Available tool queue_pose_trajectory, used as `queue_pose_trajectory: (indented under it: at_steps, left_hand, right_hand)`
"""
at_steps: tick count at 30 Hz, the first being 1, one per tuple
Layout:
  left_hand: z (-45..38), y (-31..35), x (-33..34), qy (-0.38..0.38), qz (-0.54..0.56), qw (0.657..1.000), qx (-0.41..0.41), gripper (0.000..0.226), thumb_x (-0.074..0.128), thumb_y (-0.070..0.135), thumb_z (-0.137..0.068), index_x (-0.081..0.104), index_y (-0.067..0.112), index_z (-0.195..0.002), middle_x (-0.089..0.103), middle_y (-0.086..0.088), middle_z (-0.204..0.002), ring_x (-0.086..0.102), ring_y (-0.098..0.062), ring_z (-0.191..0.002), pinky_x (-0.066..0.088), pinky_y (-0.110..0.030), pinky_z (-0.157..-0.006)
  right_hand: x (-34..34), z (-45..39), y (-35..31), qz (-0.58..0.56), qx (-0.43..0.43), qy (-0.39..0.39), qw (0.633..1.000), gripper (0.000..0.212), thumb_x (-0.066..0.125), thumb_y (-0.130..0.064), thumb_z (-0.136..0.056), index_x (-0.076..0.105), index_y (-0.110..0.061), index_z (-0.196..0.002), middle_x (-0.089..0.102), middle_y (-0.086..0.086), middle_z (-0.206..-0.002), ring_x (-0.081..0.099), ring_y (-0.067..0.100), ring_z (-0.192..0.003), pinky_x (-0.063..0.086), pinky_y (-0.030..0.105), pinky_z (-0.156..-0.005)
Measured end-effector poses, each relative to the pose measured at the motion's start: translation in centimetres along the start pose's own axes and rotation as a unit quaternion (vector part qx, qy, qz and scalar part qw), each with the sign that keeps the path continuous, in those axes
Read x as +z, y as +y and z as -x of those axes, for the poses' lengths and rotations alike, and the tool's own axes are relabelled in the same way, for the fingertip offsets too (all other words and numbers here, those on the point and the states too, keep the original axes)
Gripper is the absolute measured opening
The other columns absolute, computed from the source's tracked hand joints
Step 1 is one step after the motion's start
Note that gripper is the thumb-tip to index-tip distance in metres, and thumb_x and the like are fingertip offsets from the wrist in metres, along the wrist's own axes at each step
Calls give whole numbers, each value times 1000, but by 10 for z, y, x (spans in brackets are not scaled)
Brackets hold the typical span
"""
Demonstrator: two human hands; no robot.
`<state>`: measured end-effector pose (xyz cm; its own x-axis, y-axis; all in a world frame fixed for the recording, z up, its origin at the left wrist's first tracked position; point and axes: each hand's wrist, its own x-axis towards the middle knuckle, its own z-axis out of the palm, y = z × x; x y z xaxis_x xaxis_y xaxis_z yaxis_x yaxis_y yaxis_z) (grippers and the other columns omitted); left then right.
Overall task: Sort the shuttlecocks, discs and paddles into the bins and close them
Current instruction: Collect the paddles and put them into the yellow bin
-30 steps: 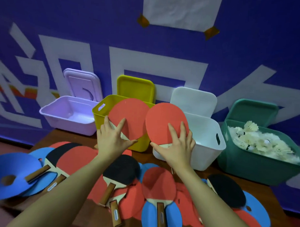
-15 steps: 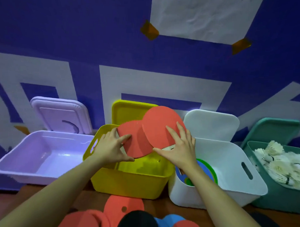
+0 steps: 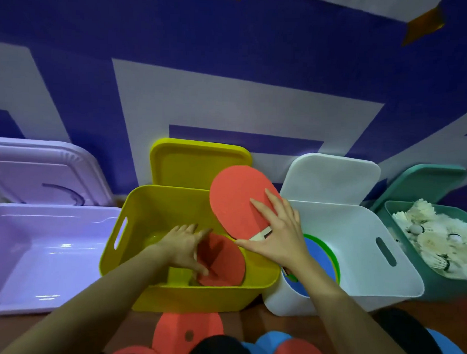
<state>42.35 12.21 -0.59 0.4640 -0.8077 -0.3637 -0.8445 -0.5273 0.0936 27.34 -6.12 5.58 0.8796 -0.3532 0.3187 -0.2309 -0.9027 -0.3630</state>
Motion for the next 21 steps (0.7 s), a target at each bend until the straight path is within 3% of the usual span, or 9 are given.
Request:
queue_pose_trajectory:
  at_steps: [2, 5, 10, 13, 16, 21]
  left_hand:
    - [11, 0, -8, 43, 37, 998, -18, 130, 45, 91, -53, -9, 21, -149, 2, -19, -156, 15, -34, -142, 18, -42, -112]
    - [31, -6, -12, 159, 88, 983, -17, 139, 21, 100, -41, -20, 17, -146, -6, -13, -157, 13, -28, -143, 21, -40, -112]
    - [63, -15, -13, 324, 156, 932, 42, 121, 46, 88, -61, -7, 23, -148, 8, -18, -155, 19, -30, -142, 26, -37, -108]
    - [69, -22, -19, 317, 137, 937, 53, 112, 50, 85, -63, 13, 22, -148, 17, -23, -152, 28, -34, -138, 32, -41, -105]
    - [72, -30, -15, 281, 156, 946, 35, 111, 40, 90, -60, 31, 18, -144, 22, -30, -147, 30, -39, -136, 29, -41, -107]
    - [68, -39, 3, 164, 154, 974, -39, 132, 25, 100, -39, 24, 24, -147, 19, -26, -148, 26, -37, -136, 29, -39, -110]
  right_hand:
    - [2, 0, -3, 1, -5, -14, 1000, 94, 54, -84, -51, 41, -44, -135, 26, -5, -153, 25, 29, -139, 26, 46, -108]
    - [3, 0, -8, 11, -32, -31, 999, 95, 53, -85, -51, 41, -43, -136, 26, -5, -153, 25, 31, -139, 27, 47, -108]
    - [4, -2, -15, 17, -82, -86, 993, 96, 52, -86, -50, 40, -44, -136, 23, -7, -153, 22, 27, -139, 22, 48, -111]
    - [12, -6, -25, 44, -121, -126, 984, 97, 50, -87, -50, 36, -47, -137, 18, -9, -155, 17, 28, -141, 16, 45, -113]
    - [25, -11, -36, 49, -129, -171, 976, 100, 47, -87, -48, 32, -47, -138, 13, -11, -156, 9, 28, -143, 10, 42, -113]
    - [55, -14, -39, 70, -144, -249, 955, 105, 41, -89, -47, 25, -46, -141, 7, -8, -157, 3, 28, -143, 8, 42, -114]
